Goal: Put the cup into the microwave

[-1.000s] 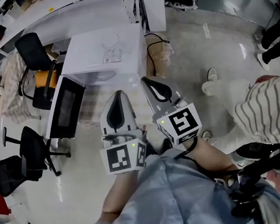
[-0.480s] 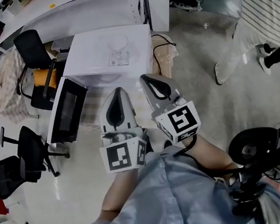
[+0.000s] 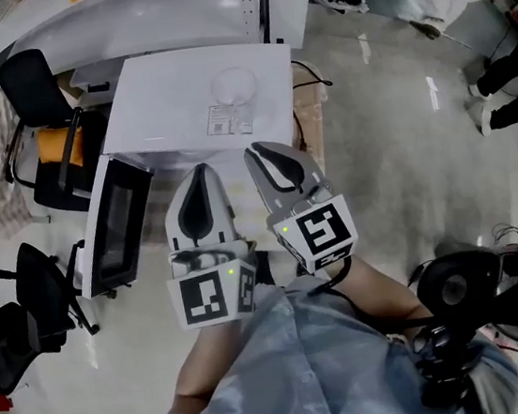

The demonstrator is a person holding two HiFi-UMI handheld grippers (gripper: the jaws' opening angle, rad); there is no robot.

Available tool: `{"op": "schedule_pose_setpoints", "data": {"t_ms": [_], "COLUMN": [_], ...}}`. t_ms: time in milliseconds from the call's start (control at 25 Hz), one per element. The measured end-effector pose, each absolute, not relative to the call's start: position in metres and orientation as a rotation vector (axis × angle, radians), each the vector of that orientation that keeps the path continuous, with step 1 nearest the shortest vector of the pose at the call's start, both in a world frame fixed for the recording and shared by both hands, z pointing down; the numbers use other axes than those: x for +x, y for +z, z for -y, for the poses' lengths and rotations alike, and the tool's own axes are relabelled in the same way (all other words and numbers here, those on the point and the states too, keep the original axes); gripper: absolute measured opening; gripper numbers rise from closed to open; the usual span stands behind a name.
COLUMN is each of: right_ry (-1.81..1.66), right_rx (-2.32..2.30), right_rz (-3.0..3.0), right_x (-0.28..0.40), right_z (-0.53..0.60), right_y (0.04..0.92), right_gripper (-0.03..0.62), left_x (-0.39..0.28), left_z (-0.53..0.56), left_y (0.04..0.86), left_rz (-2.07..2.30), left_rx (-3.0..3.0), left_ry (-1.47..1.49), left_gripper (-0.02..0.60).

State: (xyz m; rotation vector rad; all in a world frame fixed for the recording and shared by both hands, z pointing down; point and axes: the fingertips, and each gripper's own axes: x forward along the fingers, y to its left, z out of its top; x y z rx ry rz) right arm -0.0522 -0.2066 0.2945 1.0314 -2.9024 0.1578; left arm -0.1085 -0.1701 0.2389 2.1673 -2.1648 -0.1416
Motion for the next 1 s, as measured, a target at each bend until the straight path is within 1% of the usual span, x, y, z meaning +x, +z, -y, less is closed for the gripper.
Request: {"op": "schedule_pose_setpoints", "data": {"t_ms": [40, 120, 240, 360, 760, 1000], "right_ry": [0.159, 0.166, 0.192, 0.198, 0.122, 0.111], "right_rx": [1.042, 1.075, 1.124, 1.178, 1.258, 1.322], "right_rz": [2.887, 2.851, 2.799, 2.758, 2.679, 2.633], "right_x": [-0.056, -0.061, -0.067, -0.071, -0.080, -0.068], "right_z": [0.212, 0.221, 0.232, 0.242, 0.260, 0.266], "right_y": [0.299, 0.308, 0.323, 0.334, 0.343, 0.344], "right_gripper": [0.032, 0.095, 0.162, 0.191, 0.199, 0.201], "left_x": [-0.114, -0.122, -0.131, -0.138, -0.153, -0.147], "left_z": [0.176, 0.187, 0.200, 0.209, 0.228, 0.234], "left_y": [0.242, 0.248, 0.258, 0.266, 0.284, 0.287], "left_rz": [2.158, 2.142, 2.118, 2.100, 2.050, 2.007], "left_rx": [2.164, 2.157, 2.151, 2.146, 2.138, 2.163], "left_ry": [-0.140, -0.133, -0.118, -0.104, -0.074, -0.080], "left_gripper": [0.006, 0.006, 0.006, 0.006, 0.006, 0.006]}}
